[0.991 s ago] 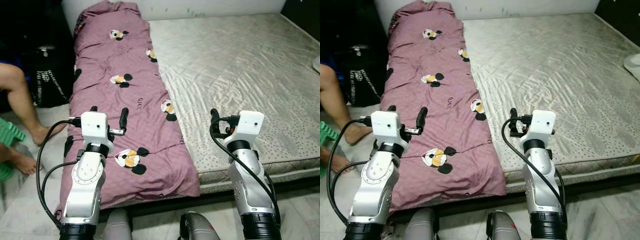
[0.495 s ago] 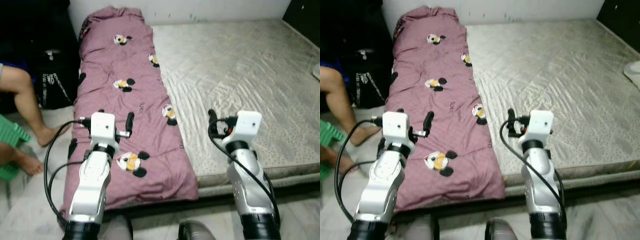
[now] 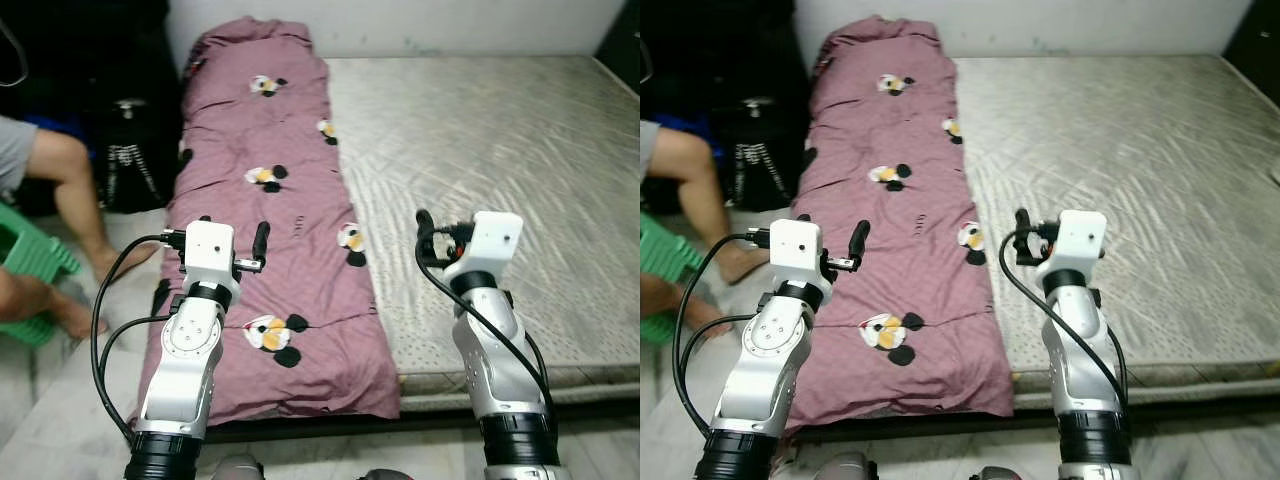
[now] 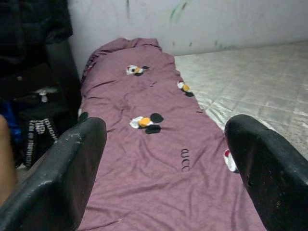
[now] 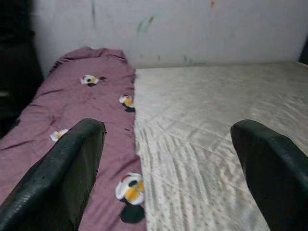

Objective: Clean up the room

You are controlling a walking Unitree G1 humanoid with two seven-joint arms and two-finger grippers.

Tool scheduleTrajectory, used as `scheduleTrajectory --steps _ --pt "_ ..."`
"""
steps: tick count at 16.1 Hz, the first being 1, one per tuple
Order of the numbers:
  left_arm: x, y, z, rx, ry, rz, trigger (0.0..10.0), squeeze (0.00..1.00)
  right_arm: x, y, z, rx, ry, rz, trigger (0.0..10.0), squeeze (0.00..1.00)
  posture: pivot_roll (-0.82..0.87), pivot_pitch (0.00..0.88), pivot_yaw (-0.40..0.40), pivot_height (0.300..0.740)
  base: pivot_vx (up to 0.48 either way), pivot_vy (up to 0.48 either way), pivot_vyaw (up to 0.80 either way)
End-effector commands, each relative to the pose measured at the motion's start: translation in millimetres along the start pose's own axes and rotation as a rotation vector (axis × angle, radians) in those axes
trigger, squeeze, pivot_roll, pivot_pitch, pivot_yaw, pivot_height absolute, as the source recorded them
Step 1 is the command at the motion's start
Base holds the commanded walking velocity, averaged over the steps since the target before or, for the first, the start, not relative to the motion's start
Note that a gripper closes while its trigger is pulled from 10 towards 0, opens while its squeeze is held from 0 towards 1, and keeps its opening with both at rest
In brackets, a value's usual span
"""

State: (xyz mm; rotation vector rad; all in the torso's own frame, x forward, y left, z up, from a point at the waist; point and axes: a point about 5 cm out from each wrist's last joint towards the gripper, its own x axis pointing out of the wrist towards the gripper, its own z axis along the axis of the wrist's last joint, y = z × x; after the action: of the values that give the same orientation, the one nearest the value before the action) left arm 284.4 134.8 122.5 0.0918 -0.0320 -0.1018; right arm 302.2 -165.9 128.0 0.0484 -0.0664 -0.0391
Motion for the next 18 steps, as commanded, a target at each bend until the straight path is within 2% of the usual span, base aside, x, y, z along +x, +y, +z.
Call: scheduleTrajectory --steps 1,3,7,13,16,18 --pt "2.5 1.2 3.1 0.003 -0.004 0.002 10.0 0.0 2.0 -2.1 1.7 0.001 -0.009 -0.001 10.0 0.0 -0.03 0.0 -0.023 0.74 0.0 0.0 0.0" --pt "-2.3 3.2 3.7 0.015 -0.009 0.008 10.0 0.0 -1.0 1.1 1.9 0.003 -0.007 0.019 10.0 0.0 -0.03 0.011 -0.027 0.74 0.0 0.0 0.0" --pt "-9.2 2.4 -1.9 0.01 0.012 0.008 10.0 0.0 -9.1 9.8 -3.9 0.01 0.015 0.044 10.0 0.0 -0.04 0.029 -0.035 0.74 0.0 0.4 0.0" --pt "-5.8 0.2 -2.4 0.016 0.01 0.008 10.0 0.0 -9.4 5.2 -4.3 0.002 0.015 0.024 10.0 0.0 -0.04 0.027 -0.024 0.74 0.0 0.48 0.0" --pt "-5.8 2.3 -0.1 0.035 -0.004 0.022 10.0 0.0 -11.1 5.3 -5.5 -0.016 0.018 0.022 10.0 0.0 -0.04 0.029 -0.021 0.74 0.0 0.0 0.0" --pt "-6.9 1.9 1.0 0.006 -0.023 0.022 10.0 0.0 -13.3 11.6 -5.2 -0.023 0.01 0.052 10.0 0.0 -0.04 0.028 -0.022 0.74 0.0 0.0 0.68"
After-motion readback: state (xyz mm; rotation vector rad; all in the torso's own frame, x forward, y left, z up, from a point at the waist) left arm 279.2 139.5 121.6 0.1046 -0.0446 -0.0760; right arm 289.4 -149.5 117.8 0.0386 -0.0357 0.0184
